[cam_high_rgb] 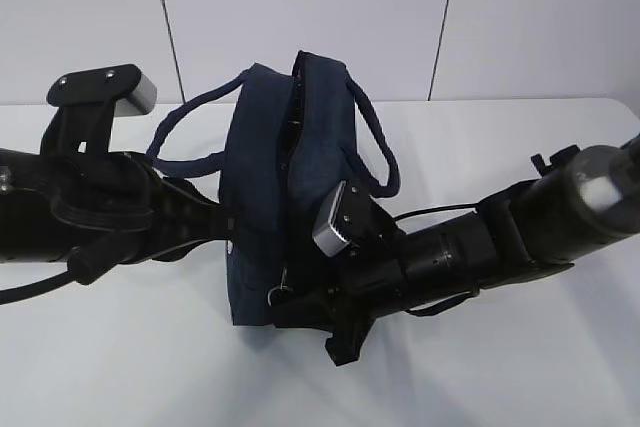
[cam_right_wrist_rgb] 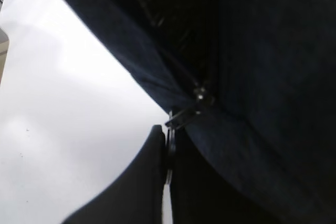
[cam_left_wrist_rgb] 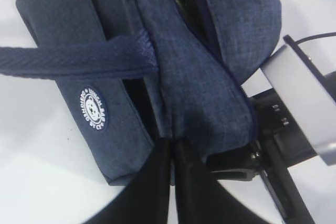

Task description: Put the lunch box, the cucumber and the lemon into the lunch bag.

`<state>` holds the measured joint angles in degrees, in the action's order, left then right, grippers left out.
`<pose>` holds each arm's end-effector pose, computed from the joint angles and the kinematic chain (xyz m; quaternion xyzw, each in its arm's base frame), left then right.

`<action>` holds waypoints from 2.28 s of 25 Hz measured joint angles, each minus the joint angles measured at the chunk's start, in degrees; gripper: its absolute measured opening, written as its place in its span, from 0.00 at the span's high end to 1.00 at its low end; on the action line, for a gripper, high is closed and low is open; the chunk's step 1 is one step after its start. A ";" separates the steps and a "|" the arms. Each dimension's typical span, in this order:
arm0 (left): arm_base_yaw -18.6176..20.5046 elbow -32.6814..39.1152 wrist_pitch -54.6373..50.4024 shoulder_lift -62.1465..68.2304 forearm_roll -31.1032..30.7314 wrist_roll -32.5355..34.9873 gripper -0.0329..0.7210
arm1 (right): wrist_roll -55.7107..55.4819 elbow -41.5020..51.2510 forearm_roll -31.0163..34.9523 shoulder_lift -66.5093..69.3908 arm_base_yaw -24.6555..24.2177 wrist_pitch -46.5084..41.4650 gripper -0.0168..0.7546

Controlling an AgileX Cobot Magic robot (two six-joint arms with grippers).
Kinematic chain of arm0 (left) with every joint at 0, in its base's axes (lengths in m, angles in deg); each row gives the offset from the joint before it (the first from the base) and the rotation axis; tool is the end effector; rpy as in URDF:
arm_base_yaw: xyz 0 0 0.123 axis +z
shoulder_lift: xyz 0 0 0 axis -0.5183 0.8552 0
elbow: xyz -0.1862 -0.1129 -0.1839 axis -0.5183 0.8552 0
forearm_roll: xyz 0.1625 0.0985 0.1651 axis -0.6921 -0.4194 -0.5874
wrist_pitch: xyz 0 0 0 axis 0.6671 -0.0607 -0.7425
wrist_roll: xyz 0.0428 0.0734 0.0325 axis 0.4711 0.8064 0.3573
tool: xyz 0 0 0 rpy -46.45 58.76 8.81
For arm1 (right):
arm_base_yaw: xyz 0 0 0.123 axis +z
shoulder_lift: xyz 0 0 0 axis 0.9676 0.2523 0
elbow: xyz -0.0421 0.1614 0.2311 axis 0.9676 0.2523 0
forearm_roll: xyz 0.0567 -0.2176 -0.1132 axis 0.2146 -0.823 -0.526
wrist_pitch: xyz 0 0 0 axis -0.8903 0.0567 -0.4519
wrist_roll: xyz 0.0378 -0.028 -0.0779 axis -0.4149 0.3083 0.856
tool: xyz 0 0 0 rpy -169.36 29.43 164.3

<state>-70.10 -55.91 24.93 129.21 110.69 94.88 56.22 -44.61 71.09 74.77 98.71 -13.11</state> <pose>0.2129 -0.1776 0.2146 0.1157 0.8997 -0.2432 0.3434 0.3017 0.2047 0.0905 -0.4863 0.7083 0.3787 0.3442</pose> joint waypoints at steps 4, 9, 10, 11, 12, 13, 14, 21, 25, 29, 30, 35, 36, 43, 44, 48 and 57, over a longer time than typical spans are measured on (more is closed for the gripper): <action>0.00 0.00 -0.08 0.00 0.00 0.00 0.97 | -0.21 -0.36 0.00 0.00 0.00 -0.23 0.95; 0.00 0.00 -0.21 0.00 -0.12 0.00 0.97 | -0.21 -0.46 0.00 0.00 0.00 -0.40 0.83; 0.00 0.00 -0.21 0.00 -0.22 0.00 0.97 | -0.21 -0.46 0.00 0.00 0.00 -0.40 0.83; 0.00 0.00 -0.24 0.00 -0.22 0.00 0.97 | -0.21 -0.46 0.00 0.00 0.00 -0.40 0.82; 0.00 0.00 -0.24 0.00 -0.22 0.00 0.97 | -0.21 -0.61 0.00 0.00 0.00 -0.40 0.82; 0.00 0.00 -0.24 0.00 -0.25 0.00 0.97 | -0.33 -0.60 0.00 0.00 0.00 -0.40 0.82; 0.00 0.00 -0.24 0.00 -0.25 0.00 0.97 | -0.54 -0.85 0.00 0.00 0.00 -0.40 0.82; 0.00 0.00 -1.60 0.27 -0.47 0.00 0.97 | -2.25 -1.44 0.00 0.00 0.00 -0.04 1.00; 0.00 0.00 -1.72 0.37 -0.47 0.00 0.97 | -2.44 -1.44 0.00 0.00 0.00 -0.04 1.00; 0.00 0.00 -1.80 0.37 -0.47 0.00 0.97 | -2.68 -1.44 0.00 0.00 0.00 -0.04 1.00; 0.00 0.00 -1.80 0.37 -0.47 0.00 0.97 | -3.00 -1.44 0.00 0.00 0.00 -0.04 1.00; 0.00 0.00 -1.80 0.37 -0.82 0.01 0.97 | -4.18 -1.44 -0.44 0.00 0.00 -0.04 1.00; 0.00 0.00 -1.70 0.37 -0.95 0.11 0.97 | -4.28 -1.44 -0.58 0.00 0.00 -0.04 1.00; 0.00 0.00 -1.80 0.37 -1.17 0.11 0.86 | -4.51 -1.44 -1.13 0.00 0.00 0.03 1.00; 0.00 0.00 -1.80 0.37 -1.17 0.11 0.79 | -4.51 -1.44 -1.25 0.00 0.00 0.03 1.00; 0.00 0.00 -1.80 0.37 -0.15 0.11 0.49 | -4.85 -1.44 -2.30 0.00 0.00 0.03 1.00; 0.00 0.00 1.83 1.25 2.64 0.11 0.49 | -5.34 -1.44 -2.83 0.00 0.00 -0.18 1.00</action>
<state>-70.10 -55.91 26.76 130.46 113.33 94.99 50.88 -46.05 68.26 74.77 98.71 -13.29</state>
